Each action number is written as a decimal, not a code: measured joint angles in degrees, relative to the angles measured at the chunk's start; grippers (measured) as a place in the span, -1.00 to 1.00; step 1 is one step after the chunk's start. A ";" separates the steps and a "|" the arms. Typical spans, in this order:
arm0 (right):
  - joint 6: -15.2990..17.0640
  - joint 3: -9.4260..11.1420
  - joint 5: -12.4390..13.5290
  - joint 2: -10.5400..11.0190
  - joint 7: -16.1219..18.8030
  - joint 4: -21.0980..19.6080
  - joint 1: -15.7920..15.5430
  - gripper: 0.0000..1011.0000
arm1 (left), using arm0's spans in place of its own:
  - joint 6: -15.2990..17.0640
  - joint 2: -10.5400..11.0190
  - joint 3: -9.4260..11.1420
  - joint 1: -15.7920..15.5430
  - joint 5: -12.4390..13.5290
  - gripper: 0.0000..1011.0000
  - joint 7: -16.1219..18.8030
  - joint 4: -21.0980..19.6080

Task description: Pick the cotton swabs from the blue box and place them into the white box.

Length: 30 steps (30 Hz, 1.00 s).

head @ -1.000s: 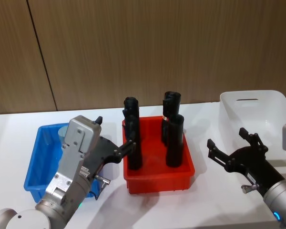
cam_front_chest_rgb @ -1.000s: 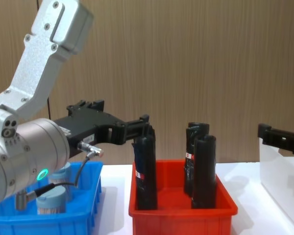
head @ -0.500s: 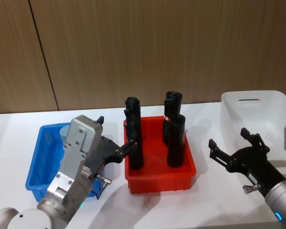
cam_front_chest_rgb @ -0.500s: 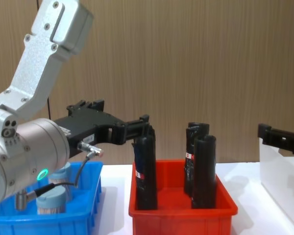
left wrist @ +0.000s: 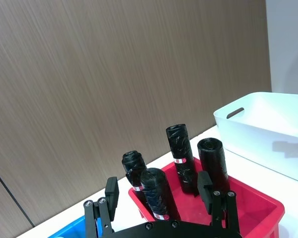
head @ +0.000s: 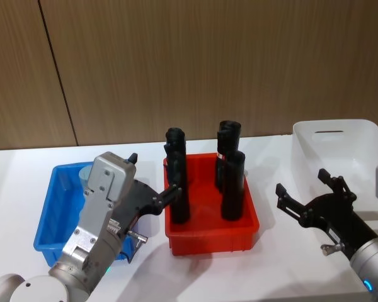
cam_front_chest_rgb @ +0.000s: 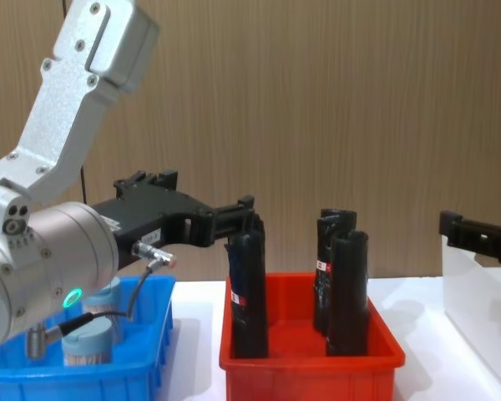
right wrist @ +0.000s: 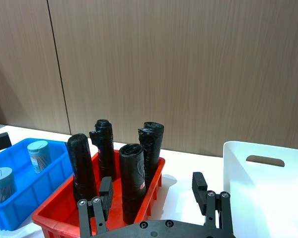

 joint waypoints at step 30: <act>0.00 0.00 0.00 0.00 0.00 0.00 0.00 0.98 | -0.12 -1.88 0.21 -1.03 -0.93 0.99 -0.91 2.49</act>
